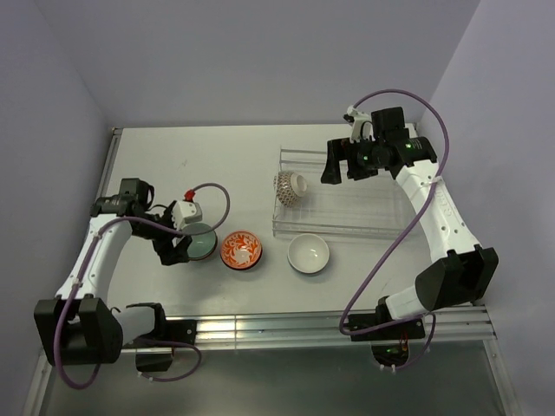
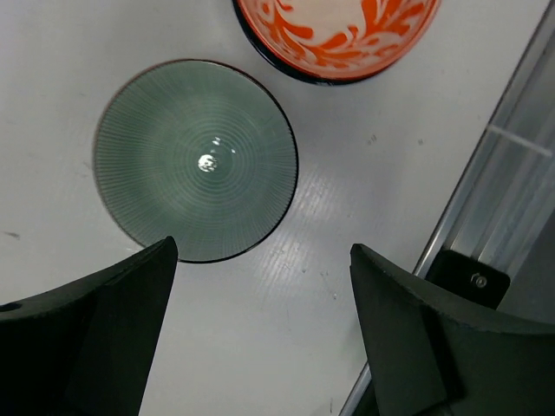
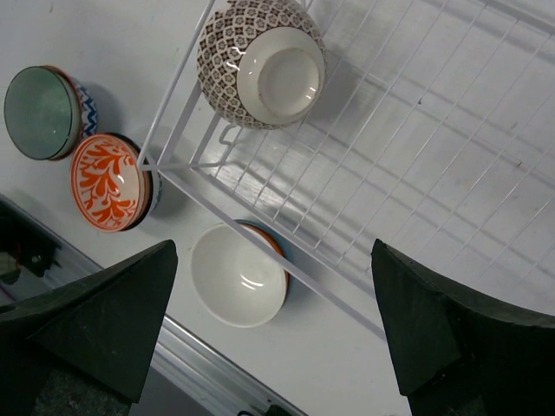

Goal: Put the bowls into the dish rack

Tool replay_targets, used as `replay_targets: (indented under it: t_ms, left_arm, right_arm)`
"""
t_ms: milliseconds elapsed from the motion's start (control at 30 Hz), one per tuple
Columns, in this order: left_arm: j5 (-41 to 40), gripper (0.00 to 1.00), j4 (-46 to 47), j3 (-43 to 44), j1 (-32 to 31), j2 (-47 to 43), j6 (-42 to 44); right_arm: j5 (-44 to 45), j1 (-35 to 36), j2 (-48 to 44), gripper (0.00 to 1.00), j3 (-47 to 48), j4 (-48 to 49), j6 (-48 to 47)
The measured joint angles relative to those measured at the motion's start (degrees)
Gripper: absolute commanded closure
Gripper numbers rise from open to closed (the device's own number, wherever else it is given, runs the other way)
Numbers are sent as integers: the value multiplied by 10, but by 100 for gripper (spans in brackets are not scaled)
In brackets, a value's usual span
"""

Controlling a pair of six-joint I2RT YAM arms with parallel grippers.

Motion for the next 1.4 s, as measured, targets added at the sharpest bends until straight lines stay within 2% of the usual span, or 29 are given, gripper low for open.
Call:
replay_targets:
  t_ms: [233,600,800,933,1033,1267,1400]
  left_arm:
    - [-21,22,5,-41,-30,52,60]
    - [-27,30,46,-47,-79,104,80]
    - [-30,50,56,-47,-92,146,87]
    - [-30,71,55,-44,-92,159,92]
    - [-25,82,47,-35,-92,161,95]
    - [-14,100,28,-9,-93,159,104]
    - [-11,100,17,-6,-93,158,104]
  right_arm:
    - [-31,-3,0,0,0,-22,-7]
    - [-56,-3,20,0,0,-29,-7]
    - [-56,-3,21,0,0,-30,-7]
    - [-58,-4,21,0,0,-30,-7]
    - [-59,-4,23,0,0,-30,-7]
    - [-60,-4,27,0,0,-30,-7]
    - [-60,-4,29,0,0,-30,-7]
